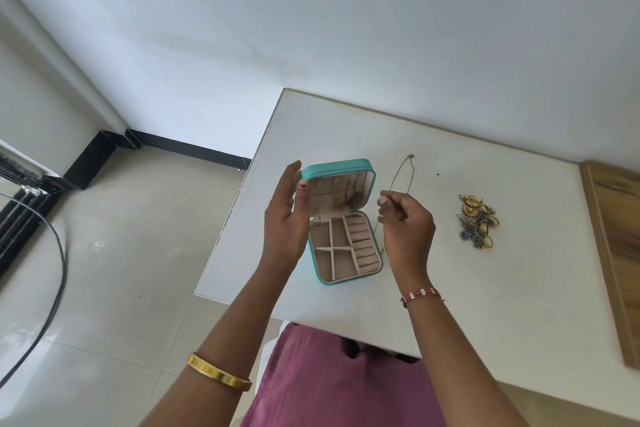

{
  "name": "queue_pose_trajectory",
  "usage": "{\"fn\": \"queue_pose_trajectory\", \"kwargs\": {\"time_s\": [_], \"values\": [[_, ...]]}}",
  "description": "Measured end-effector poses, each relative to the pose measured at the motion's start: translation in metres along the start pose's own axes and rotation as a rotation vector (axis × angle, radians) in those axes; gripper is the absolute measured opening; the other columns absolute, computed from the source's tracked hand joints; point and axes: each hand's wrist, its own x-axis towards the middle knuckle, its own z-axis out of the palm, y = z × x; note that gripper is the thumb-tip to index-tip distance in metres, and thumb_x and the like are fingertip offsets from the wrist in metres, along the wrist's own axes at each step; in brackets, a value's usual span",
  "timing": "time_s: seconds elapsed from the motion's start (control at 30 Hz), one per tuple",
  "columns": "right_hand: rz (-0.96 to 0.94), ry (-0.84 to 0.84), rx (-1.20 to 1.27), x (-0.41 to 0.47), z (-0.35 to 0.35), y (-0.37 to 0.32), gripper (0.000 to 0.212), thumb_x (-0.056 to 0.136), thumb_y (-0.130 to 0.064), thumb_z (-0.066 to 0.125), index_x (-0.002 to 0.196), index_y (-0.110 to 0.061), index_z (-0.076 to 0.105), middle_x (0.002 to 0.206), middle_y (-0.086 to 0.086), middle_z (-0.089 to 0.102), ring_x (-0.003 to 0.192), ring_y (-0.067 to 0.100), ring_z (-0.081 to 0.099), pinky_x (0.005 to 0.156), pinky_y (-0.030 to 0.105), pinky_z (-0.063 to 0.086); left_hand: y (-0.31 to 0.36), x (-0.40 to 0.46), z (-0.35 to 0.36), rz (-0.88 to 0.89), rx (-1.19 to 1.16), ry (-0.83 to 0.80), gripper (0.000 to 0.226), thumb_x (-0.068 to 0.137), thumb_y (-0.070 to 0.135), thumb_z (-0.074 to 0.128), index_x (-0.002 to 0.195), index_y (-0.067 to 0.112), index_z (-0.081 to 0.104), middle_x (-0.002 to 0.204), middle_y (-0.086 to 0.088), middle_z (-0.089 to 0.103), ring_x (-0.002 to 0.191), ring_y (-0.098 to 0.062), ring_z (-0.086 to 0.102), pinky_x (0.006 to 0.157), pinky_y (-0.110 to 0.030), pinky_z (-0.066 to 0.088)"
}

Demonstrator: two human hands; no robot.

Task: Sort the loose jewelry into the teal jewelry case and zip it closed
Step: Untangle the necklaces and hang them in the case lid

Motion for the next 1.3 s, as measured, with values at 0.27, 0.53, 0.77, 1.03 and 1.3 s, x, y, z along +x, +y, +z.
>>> {"fn": "queue_pose_trajectory", "kwargs": {"time_s": [0.27,0.53,0.77,1.03,1.3], "values": [[0.054,0.019,-0.122,-0.004,-0.041,0.033,0.014,0.087,-0.004,0.057,0.094,-0.003,0.069,0.087,0.009,0.069,0.082,0.024,0.066,0.075,0.025,0.052,0.002,-0.038,0.01,0.019,-0.06,0.293,0.021,0.098,0.013,0.04,0.107,0.022,0.056,0.108,0.001,0.062,0.099,-0.015,0.06,0.081,-0.019,0.048],[-0.236,-0.317,-0.543,-0.02,-0.047,0.053,0.038,0.087,-0.006,0.059,0.124,-0.015,0.058,0.09,0.004,0.044,0.085,0.017,0.045,0.075,0.021,0.038,0.008,-0.071,0.04,-0.066,-0.101,0.163,0.019,0.096,0.011,0.042,0.09,0.015,0.06,0.091,-0.008,0.065,0.081,-0.019,0.061,0.068,-0.014,0.049],[-0.403,-0.262,-0.742,-0.025,-0.055,0.062,0.036,0.074,0.008,0.068,0.104,-0.011,0.071,0.074,0.013,0.049,0.065,0.029,0.051,0.05,0.023,0.035,0.009,-0.08,0.06,-0.113,-0.08,0.054,0.025,0.095,0.007,0.044,0.08,0.024,0.056,0.077,0.009,0.061,0.073,-0.008,0.06,0.073,-0.019,0.049],[-0.299,-0.272,-0.68,-0.025,-0.076,0.063,0.02,0.086,-0.008,0.058,0.103,-0.006,0.069,0.088,0.013,0.053,0.086,0.028,0.053,0.065,0.03,0.043,0.001,-0.087,0.073,-0.153,-0.043,-0.068,0.03,0.092,0.003,0.046,0.081,0.029,0.058,0.081,0.009,0.064,0.085,-0.008,0.064,0.075,-0.017,0.047],[-0.387,-0.34,-0.65,-0.032,-0.071,0.064,0.008,0.078,-0.005,0.07,0.085,-0.004,0.073,0.08,0.013,0.055,0.077,0.029,0.055,0.058,0.026,0.038,-0.004,-0.084,0.07,-0.161,0.053,-0.107,0.032,0.09,0.002,0.047,0.081,0.031,0.058,0.085,0.008,0.065,0.088,-0.007,0.062,0.078,-0.015,0.046]]}}
